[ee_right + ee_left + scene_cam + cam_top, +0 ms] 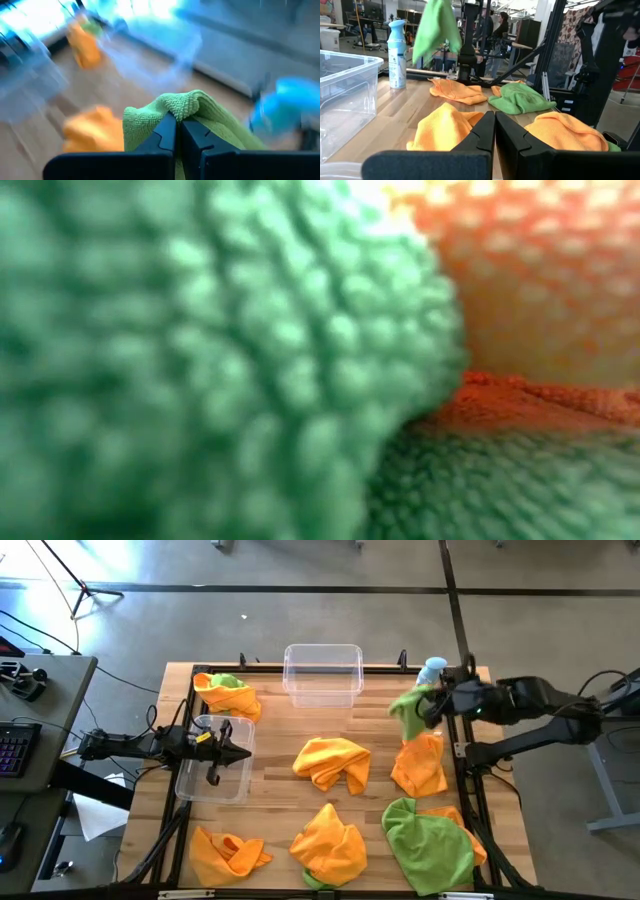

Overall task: Sort microfiber towel by color & place in baskets
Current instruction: Put the green microfiber towel into the top transparent bin

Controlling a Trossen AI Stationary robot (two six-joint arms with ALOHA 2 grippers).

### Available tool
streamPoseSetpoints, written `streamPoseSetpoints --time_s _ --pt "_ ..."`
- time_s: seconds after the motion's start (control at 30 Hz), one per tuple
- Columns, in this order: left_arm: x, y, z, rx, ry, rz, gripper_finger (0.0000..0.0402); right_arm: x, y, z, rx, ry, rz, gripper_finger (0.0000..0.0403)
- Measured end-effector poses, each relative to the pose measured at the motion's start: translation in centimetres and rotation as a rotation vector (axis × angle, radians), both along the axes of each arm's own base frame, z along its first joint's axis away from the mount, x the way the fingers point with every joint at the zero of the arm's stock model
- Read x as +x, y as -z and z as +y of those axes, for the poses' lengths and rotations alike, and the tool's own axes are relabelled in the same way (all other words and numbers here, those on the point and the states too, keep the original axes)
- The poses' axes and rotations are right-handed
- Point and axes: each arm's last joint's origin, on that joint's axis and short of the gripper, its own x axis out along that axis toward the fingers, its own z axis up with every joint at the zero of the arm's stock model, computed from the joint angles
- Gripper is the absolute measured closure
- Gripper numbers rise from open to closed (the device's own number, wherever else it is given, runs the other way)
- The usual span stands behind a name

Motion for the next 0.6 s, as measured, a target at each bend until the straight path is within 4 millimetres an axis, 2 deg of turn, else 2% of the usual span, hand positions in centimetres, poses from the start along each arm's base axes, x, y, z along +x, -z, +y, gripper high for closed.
streamPoseSetpoints --time_s 0.13,0.3,0.43,0.6 --pt "0.0 0.0 0.0 0.0 0.0 0.0 0.0401 2.7 -2.4 -0.6 -0.116 -0.04 -0.027 0.0402" --pt "0.0 0.0 0.0 0.0 0.0 0.0 0.0401 7.2 -4.2 -2.3 -0.239 -0.05 0.014 0.0402" --pt "0.0 0.0 0.0 0.0 0.0 0.0 0.0401 11.0 -4.8 -4.6 -0.294 -0.03 0.058 0.0403" --pt "0.0 0.0 0.0 0.0 0.0 0.0 0.0401 15.4 -4.6 -8.0 -0.279 -0.038 0.044 0.0403"
